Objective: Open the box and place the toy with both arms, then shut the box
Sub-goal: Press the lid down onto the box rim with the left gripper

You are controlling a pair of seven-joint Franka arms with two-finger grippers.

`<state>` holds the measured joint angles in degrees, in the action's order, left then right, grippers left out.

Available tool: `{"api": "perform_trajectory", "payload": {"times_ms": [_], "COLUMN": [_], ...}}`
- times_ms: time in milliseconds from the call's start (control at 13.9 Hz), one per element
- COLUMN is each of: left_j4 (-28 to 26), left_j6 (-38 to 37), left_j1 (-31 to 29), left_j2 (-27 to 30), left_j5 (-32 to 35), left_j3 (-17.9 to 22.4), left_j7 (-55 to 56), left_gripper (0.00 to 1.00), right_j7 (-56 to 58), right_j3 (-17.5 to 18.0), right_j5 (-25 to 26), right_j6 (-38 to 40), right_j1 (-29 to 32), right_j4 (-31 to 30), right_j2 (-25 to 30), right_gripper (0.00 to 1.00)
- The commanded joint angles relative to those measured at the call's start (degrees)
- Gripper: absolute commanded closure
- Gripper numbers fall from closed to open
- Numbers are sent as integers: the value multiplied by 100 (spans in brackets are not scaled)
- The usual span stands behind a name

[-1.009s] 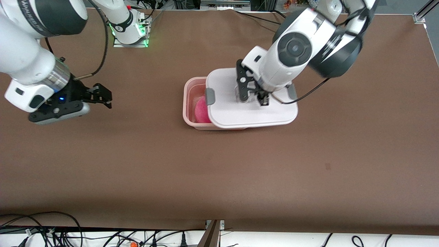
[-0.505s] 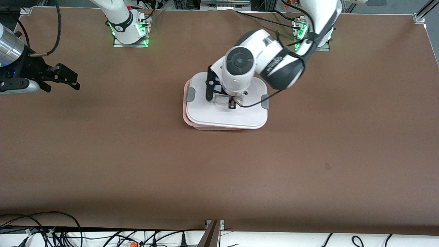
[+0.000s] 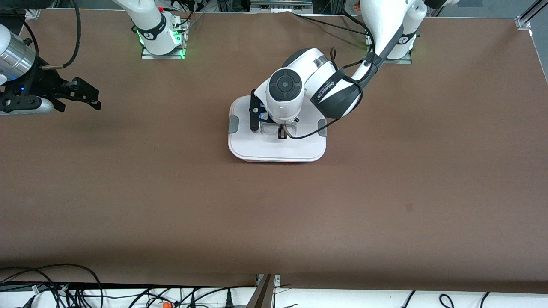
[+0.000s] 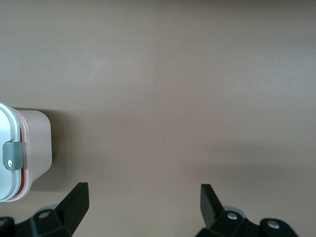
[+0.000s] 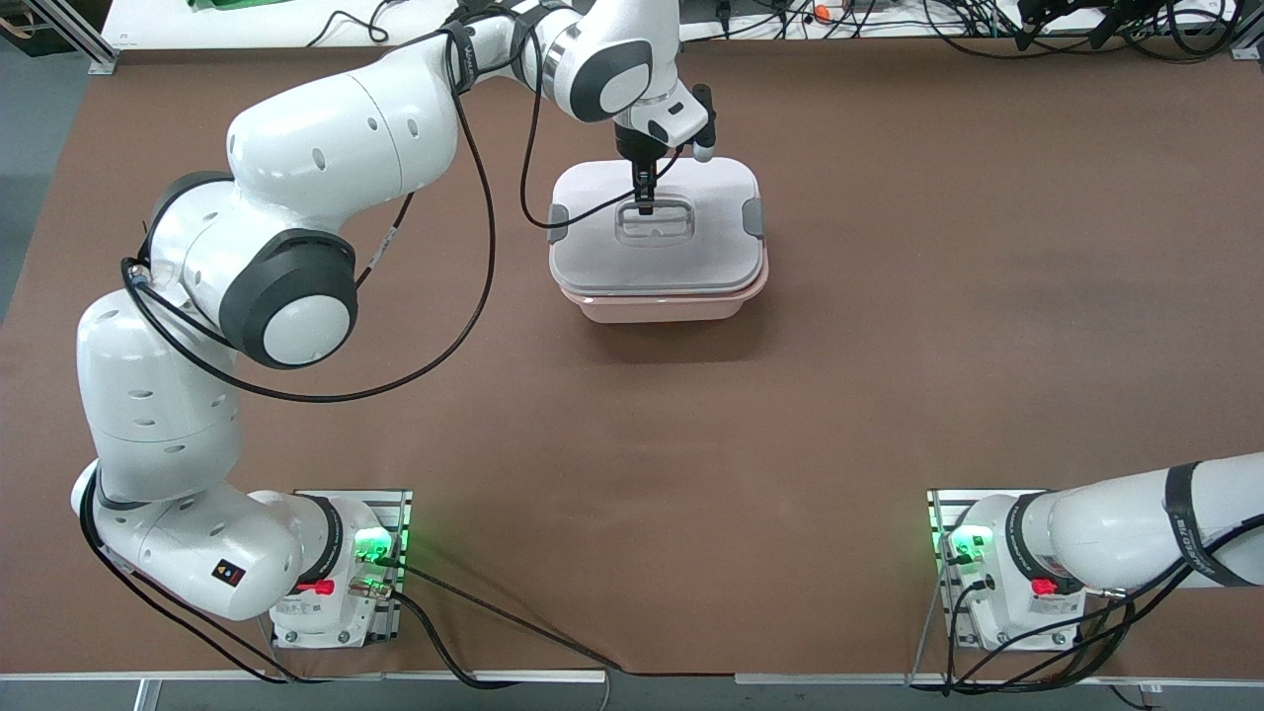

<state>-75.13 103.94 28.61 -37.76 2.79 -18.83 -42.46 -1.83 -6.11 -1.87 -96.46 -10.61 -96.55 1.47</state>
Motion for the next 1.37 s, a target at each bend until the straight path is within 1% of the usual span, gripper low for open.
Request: {"api": "perform_trajectory", "payload": {"times_ms": [0, 144, 360, 505, 577, 649, 793, 937, 1225, 1297], "left_j4": [183, 183, 183, 183, 183, 183, 174, 52, 51, 51], "left_j6": [-40, -40, -23, -23, -23, -23, -49, -66, -111, -102], "left_j1": [74, 224, 224, 233, 242, 285, 382, 391, 382, 374], "left_j2": [-82, -125, -161, -179, -196, -196, -196, -179, -179, -179], "left_j5": [20, 37, 125, 212, 387, 424, 450, 520, 530, 521], "left_j3": [-33, -34, -16, -7, -16, -25, -16, -16, -7, -7], "left_j7": [474, 642, 546, 528, 485, 458, 440, 440, 440, 466], "left_gripper": [100, 100, 100, 100, 100, 100, 100, 100, 100, 71], "right_j7": [-46, 25, 16, -63, -63, -72, -54, -72, 15, 16], "right_j3": [137, 137, 111, 110, 110, 110, 128, 119, 93, 84], "right_j5": [91, 82, 73, 56, 64, 64, 73, 73, 64, 56], "right_j6": [-57, 56, 127, 319, 338, 330, 338, 434, 409, 382], "right_j1": [59, 68, 85, 85, 77, 77, 77, 77, 85, 85], "right_j4": [-13, 206, 391, 383, 392, 392, 392, 374, 418, 418], "right_j2": [38, -155, -173, -173, -182, -182, -173, -164, -138, -147], "right_gripper": [0, 0, 0, 0, 0, 0, 0, 0, 0, 0]}}
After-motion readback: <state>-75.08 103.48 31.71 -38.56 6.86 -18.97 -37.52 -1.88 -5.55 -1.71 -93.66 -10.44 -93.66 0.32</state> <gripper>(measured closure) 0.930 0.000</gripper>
